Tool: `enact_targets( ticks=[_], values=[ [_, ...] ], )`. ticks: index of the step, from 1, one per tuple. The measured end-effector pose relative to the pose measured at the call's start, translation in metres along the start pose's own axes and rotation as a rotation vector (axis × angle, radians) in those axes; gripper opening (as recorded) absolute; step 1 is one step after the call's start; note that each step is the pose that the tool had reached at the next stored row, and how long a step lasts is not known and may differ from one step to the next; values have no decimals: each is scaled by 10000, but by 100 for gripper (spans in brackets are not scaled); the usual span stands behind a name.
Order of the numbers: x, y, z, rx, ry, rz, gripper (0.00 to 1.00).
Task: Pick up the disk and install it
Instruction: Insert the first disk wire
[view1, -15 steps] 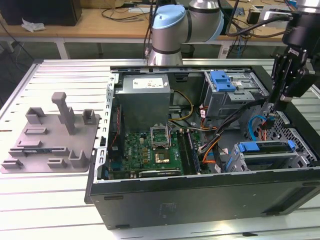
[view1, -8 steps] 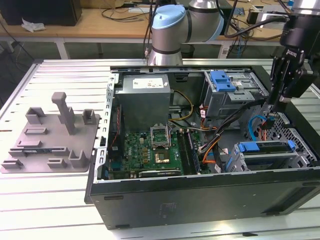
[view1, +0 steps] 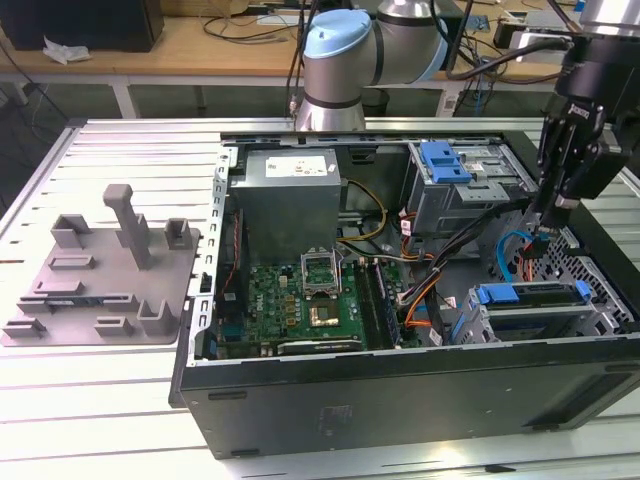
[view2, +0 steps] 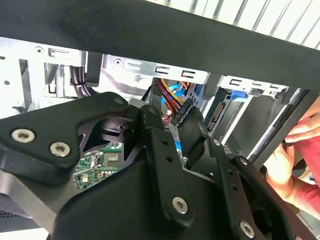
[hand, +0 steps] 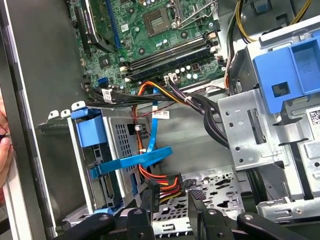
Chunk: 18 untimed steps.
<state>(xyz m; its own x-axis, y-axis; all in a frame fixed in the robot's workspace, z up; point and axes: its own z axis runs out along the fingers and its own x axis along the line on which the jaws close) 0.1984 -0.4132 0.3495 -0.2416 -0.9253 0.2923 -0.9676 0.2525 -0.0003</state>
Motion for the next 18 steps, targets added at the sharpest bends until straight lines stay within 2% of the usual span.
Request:
enact_targets(
  ticks=[2,5,18],
  values=[
    [7,4,9,2,0,1,42],
    [74,-8,43,2,-1,1,42],
    [67,21,106,15,-4,5,40]
  ],
)
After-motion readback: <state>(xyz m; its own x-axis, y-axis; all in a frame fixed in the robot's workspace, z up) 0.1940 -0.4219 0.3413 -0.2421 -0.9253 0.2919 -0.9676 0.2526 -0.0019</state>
